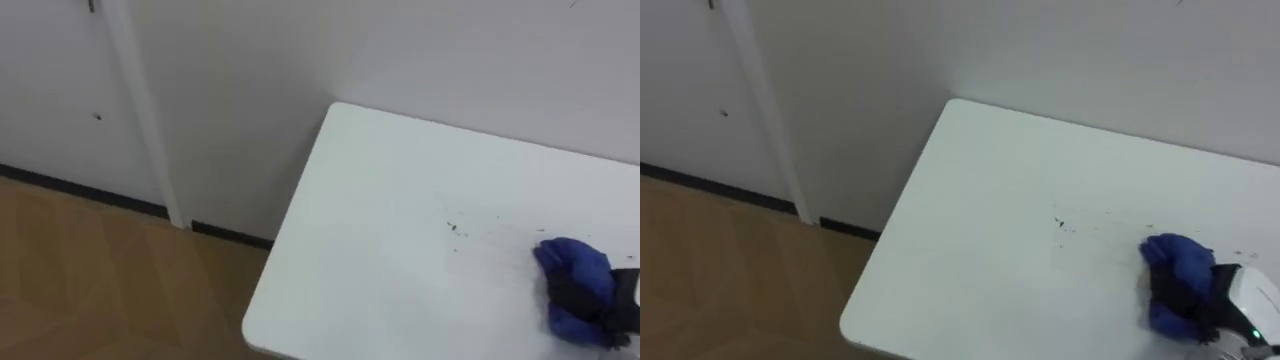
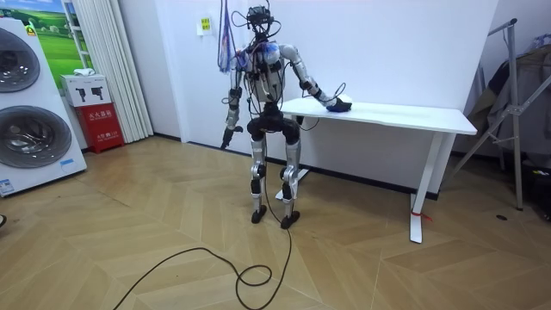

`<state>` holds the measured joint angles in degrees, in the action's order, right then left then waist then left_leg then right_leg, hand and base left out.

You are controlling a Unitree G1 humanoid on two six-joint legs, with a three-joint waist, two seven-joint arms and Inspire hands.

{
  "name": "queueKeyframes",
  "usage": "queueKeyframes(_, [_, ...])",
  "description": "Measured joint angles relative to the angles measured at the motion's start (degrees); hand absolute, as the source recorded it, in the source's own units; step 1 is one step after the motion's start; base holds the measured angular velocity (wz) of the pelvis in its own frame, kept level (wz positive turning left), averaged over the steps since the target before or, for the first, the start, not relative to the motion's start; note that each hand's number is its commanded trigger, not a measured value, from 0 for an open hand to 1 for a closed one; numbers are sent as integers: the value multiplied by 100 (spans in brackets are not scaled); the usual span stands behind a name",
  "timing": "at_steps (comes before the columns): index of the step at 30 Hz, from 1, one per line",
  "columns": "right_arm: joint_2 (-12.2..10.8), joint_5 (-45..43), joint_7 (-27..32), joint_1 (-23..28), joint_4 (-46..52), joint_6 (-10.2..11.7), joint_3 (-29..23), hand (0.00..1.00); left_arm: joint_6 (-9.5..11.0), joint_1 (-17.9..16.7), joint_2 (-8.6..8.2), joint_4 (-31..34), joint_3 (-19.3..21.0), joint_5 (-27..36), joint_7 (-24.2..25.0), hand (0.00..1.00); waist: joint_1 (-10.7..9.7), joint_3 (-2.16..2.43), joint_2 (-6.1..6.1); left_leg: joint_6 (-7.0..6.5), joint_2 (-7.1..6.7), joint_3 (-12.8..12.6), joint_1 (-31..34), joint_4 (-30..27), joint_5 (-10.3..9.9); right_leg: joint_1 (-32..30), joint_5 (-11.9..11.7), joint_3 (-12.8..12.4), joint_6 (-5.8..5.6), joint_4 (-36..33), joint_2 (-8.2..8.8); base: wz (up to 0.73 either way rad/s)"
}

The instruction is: Wipe table

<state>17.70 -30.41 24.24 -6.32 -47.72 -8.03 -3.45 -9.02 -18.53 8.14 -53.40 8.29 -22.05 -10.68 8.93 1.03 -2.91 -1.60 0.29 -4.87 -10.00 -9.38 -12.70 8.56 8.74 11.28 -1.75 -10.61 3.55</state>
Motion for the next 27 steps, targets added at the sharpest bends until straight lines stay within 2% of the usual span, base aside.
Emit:
queueKeyframes(1, [-118, -249, -287, -221, 381, -166, 402, 100, -76, 20, -36, 6, -18, 1, 14, 0, 141, -14, 23, 3, 16, 14, 91, -20, 20, -156, -45, -3, 69, -32, -40, -65])
queueKeyframes(2, [-176, -354, -401, -348, 568, -204, 668, 100, -101, 34, -30, 5, -49, 13, 23, 0, 184, -35, 21, 18, 28, 17, 141, -29, 37, -210, -70, 0, 98, -27, -68, -40])
queueKeyframes(4, [-376, -604, -832, -974, 1076, -189, 1544, 100, -182, 153, -21, -4, -70, 44, 78, 0, 354, -159, -20, 73, 66, 31, 250, -11, 128, -364, -118, 21, 177, 9, -137, -1])
queueKeyframes(5, [-409, -634, -906, -1114, 1100, -154, 1650, 100, -201, 174, -23, -4, -89, 72, 103, 0, 409, -172, -20, 84, 80, 32, 251, -8, 135, -373, -119, 15, 190, 16, -155, 19])
queueKeyframes(6, [-443, -669, -1057, -1381, 1108, -64, 1818, 100, -213, 209, -21, -1, -154, 138, 134, 0, 563, -181, -17, 106, 87, 101, 279, -1, 148, -363, -107, 78, 210, 89, -168, 48])
queueKeyframes(9, [-439, -683, -1200, -1685, 1078, -3, 1834, 100, -265, 143, -21, -3, -191, 169, 138, 0, 745, -148, -81, 125, 68, 373, 349, 36, 224, -311, -65, 319, 210, 125, -147, 52])
queueKeyframes(12, [-343, -611, -1180, -1533, 654, 117, 1764, 100, -367, -142, -6, 64, -171, 204, 156, 0, 705, -143, -90, 127, 63, 545, 341, 23, 224, -175, -63, 447, 207, 203, -139, 40])
queueKeyframes(14, [-251, -512, -1048, -1018, 252, 365, 1443, 100, -343, -226, 42, 78, -153, 235, 159, 0, 609, -133, -116, 126, 66, 558, 343, 19, 225, -101, -54, 451, 192, 226, -87, 51])
queueKeyframes(15, [-247, -398, -722, -623, 286, 741, 1128, 100, -311, -346, 54, 116, -133, 224, 159, 0, 404, -131, -118, 124, 34, 548, 333, 21, 226, -54, -16, 451, 130, 229, -45, 38])
queueKeyframes(16, [-238, -323, -464, -293, 251, 985, 810, 100, -288, -438, 61, 111, -39, 223, 163, 0, 257, -105, -108, 124, -4, 513, 309, 20, 226, -5, 11, 449, 87, 269, -9, 25])
queueKeyframes(17, [-234, -328, -341, -133, 236, 1065, 611, 100, -255, -469, 56, 110, 55, 222, 164, 0, 188, -104, -110, 124, -17, 488, 279, 20, 226, 43, 13, 454, 83, 280, -6, 4])
queueKeyframes(18, [-187, -290, -94, 117, 103, 1195, 305, 100, -208, -512, 80, 105, 167, 219, 160, 0, 20, -97, -129, 124, -38, 467, 218, 20, 226, 124, 14, 462, 81, 288, -1, 4])
queueKeyframes(19, [-125, -210, 67, 396, 4, 1251, -14, 100, -164, -512, 128, 82, 289, 216, 159, 0, -161, -52, -171, 123, -60, 464, 197, 19, 226, 163, 21, 439, 69, 283, 19, 7])
queueKeyframes(21, [-56, -53, 292, 737, -244, 1301, -561, 100, -96, -445, 162, 44, 569, 147, 118, 0, -279, -15, -221, 115, -61, 334, 152, 20, 221, 192, 24, 285, 65, 274, 23, -13])
queueKeyframes(23, [113, 141, 401, 941, -572, 1304, -890, 100, 16, -402, 153, 39, 740, 103, 94, 0, -345, 3, -201, 33, -51, 277, 60, 16, 154, 270, 35, 224, 47, 278, 9, -36])
queueKeyframes(24, [255, 233, 473, 1079, -712, 1304, -1041, 100, 72, -395, 143, 39, 745, 103, 68, 0, -407, 36, -140, -21, 1, 247, 28, 17, -19, 271, 58, 173, 9, 271, -47, -40])
queueKeyframes(27, [368, 390, 520, 1293, -762, 1186, -1174, 100, 31, -379, 133, 34, 700, 110, 63, 0, -411, 35, -134, -10, 25, 56, -13, -61, -79, 255, 57, 8, 1, 249, -71, -42])
